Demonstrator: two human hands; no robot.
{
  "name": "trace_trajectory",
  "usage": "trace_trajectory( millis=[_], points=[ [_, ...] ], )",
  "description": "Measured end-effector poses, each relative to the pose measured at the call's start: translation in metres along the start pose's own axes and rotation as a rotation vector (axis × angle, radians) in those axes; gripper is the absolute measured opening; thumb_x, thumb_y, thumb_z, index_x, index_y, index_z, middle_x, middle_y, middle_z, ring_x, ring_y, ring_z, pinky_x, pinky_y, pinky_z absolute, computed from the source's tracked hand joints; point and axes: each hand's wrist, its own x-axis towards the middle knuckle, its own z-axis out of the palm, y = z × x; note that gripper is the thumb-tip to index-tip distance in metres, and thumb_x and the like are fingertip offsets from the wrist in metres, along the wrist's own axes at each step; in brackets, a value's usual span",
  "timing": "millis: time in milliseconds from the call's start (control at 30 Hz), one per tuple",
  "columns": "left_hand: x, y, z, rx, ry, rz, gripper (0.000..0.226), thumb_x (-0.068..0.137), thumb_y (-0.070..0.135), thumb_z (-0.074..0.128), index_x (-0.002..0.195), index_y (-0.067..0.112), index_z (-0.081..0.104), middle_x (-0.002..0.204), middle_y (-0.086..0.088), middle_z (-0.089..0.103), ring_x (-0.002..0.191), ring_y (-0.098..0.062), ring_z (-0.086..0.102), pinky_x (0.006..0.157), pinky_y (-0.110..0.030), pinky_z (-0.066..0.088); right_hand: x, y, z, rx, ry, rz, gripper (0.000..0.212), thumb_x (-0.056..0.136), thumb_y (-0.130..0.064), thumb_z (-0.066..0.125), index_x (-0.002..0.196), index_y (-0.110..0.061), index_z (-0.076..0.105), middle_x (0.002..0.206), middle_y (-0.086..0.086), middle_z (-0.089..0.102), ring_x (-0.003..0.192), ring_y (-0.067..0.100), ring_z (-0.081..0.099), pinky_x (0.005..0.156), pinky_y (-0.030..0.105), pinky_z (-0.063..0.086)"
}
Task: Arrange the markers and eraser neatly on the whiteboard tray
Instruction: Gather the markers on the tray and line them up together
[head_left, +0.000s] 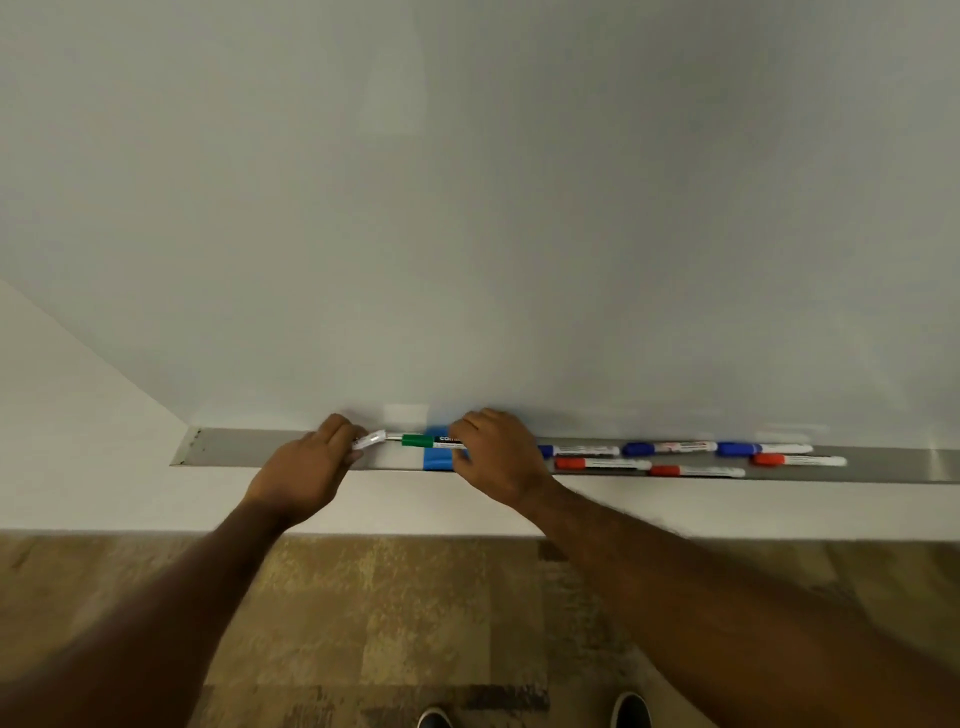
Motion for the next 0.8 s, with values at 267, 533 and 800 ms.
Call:
trace_trajectory(
  millis=[267, 533, 800],
  points=[
    [0.029, 0.064, 0.009, -0.087, 0.006, 0.071, 0.049, 0.097, 0.051, 0.023, 0.125, 0.024, 0.051, 0.111, 0.002, 0.057, 0.078, -0.019, 0.062, 0.057, -0.027, 0.041, -0.042, 0.078, -0.036, 0.033, -0.017, 0.166, 0.022, 0.086, -0.022, 0.063, 0.106, -0.013, 0.066, 0.101, 0.005, 0.068, 0.092, 0.022, 0.061, 0.08, 0.035, 0.051],
    [0.046, 0.106, 0.016, -0.154, -0.029, 0.126, 0.05, 0.095, 0.052, 0.025, 0.124, 0.023, 0.054, 0.112, 0.004, 0.056, 0.082, -0.016, 0.061, 0.058, -0.022, 0.038, -0.08, 0.119, -0.028, -0.008, -0.079, 0.295, 0.026, 0.091, -0.028, 0.061, 0.114, -0.016, 0.066, 0.11, 0.003, 0.064, 0.102, 0.019, 0.059, 0.089, 0.032, 0.05],
    [0.048, 0.116, 0.024, -0.182, -0.037, 0.139, 0.034, 0.097, 0.043, 0.039, 0.121, 0.027, 0.055, 0.11, 0.006, 0.056, 0.08, -0.013, 0.057, 0.061, -0.029, 0.05, -0.079, 0.123, -0.003, -0.224, -0.052, 0.255, 0.026, 0.077, -0.015, 0.075, 0.103, -0.017, 0.072, 0.099, 0.002, 0.07, 0.094, 0.026, 0.061, 0.084, 0.039, 0.05]
  ],
)
